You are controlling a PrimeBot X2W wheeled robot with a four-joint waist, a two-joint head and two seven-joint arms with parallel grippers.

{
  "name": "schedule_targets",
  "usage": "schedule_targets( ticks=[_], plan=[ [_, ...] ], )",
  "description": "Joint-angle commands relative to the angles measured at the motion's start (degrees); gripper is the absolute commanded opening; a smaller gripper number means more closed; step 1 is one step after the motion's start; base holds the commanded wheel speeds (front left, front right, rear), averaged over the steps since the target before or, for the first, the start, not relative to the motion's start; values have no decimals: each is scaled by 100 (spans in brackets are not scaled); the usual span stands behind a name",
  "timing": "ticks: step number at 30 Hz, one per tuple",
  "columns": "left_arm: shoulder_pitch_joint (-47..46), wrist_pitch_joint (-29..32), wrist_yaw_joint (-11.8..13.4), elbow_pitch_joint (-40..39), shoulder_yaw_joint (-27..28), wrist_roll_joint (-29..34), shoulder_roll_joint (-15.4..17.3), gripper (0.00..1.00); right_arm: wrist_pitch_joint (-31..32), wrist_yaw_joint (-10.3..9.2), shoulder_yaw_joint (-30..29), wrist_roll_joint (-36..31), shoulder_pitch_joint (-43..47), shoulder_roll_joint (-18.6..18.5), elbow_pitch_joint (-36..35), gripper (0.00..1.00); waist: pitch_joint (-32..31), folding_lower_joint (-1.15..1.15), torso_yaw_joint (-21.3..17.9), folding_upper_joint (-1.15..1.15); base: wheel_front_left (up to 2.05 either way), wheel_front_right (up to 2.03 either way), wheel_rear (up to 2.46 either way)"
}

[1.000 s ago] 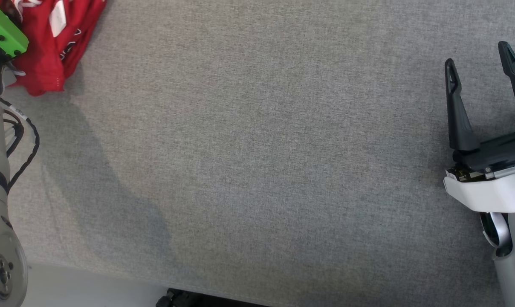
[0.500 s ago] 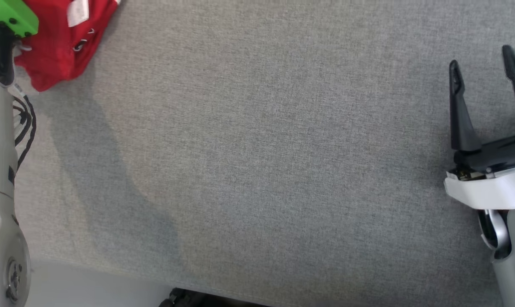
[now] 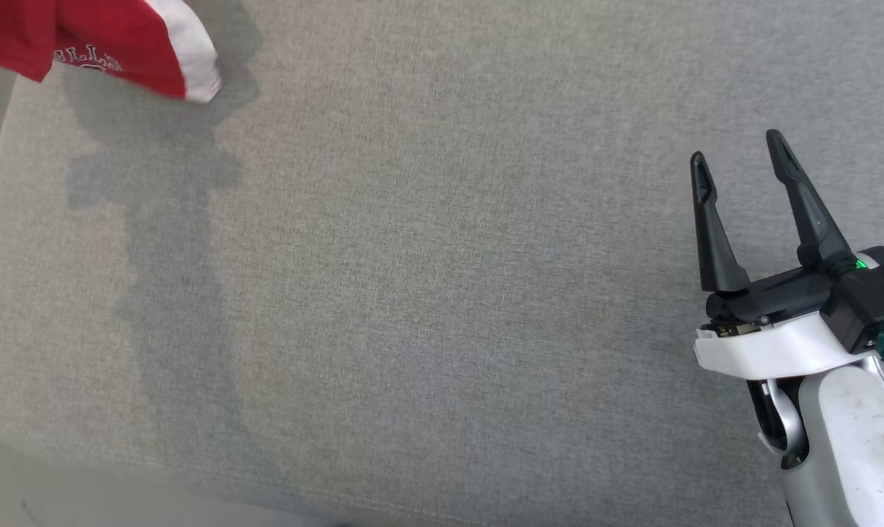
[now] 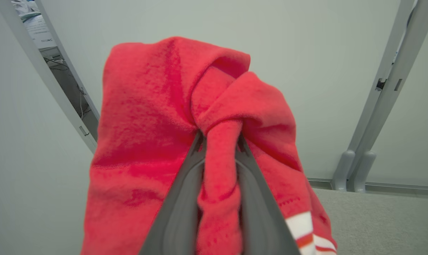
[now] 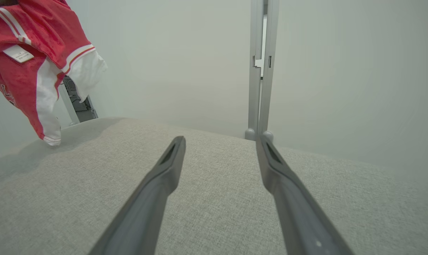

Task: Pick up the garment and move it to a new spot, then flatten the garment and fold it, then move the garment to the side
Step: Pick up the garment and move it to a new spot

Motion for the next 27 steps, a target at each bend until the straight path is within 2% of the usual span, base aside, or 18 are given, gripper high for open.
schedule_targets(
  ticks=[1,9,13,16,23,27],
  plan=[
    [-31,35,-15,-199,-115,-80,55,0,-4,-10,-3,69,67,45,25,100,-444,0,-218,0,0,0,0],
    [146,464,-16,-1684,-852,-608,137,0,-4,-10,-40,105,56,355,11,100,-911,0,-853,0,0,0,0],
    [327,641,-16,-2373,-1098,-837,58,0,-4,-9,-84,110,76,473,-15,100,-1080,0,-1314,0,0,0,0],
    [530,680,-9,-2805,-1285,-776,-6,0,-4,-9,-97,126,81,553,-33,100,-1175,0,-1724,0,0,0,0],
    [1325,835,154,-3430,-1643,-972,-367,0,-4,-10,-139,168,139,658,-117,100,-1104,0,-2623,0,0,0,0],
    [1744,753,148,-3442,-2081,-729,-514,0,-4,-9,-203,219,121,679,-160,100,-875,0,-2968,0,0,0,0]
  ],
)
